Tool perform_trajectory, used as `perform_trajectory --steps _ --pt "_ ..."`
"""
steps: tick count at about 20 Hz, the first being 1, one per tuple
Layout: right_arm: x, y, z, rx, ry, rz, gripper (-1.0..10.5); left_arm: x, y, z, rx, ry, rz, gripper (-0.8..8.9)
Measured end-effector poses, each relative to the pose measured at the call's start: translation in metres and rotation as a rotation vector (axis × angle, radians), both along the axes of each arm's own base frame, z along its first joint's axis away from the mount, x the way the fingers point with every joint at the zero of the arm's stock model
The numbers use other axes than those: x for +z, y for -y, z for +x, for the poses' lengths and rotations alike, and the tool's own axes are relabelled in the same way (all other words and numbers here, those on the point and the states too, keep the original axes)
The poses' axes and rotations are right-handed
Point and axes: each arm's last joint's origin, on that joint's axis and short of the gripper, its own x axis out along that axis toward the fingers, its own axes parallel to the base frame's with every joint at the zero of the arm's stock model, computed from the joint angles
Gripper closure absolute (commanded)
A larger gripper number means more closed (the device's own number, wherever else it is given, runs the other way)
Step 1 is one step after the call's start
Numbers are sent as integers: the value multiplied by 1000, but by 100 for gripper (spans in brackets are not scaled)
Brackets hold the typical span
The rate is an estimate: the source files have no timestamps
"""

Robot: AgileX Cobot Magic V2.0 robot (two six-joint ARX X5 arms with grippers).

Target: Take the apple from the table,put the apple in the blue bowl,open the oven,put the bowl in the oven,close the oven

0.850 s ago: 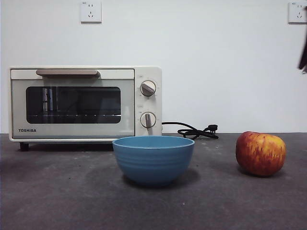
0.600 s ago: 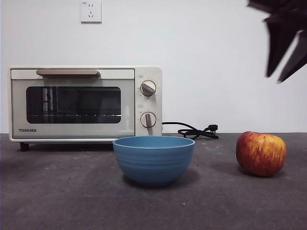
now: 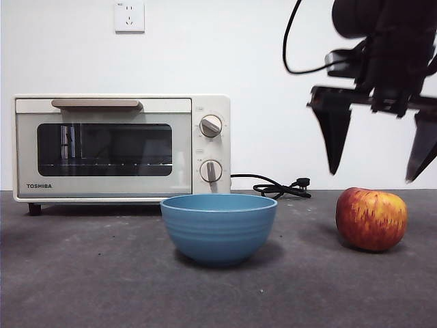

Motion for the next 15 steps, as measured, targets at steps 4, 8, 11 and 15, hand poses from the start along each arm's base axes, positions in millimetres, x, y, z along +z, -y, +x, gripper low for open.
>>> perform_trajectory --steps 4,8,11,15 --pt "-22 -4 11 -5 -49 -18 409 0 0 0 -3 -6 2 818" --pt "-35 -7 18 -23 -62 -17 411 -1 0 0 -6 -5 5 818" --pt "-41 -8 20 -33 -80 -17 415 -1 0 0 -7 -5 5 818" --pt "-46 -7 19 -45 -122 -21 517 -1 0 0 -7 -6 5 818"
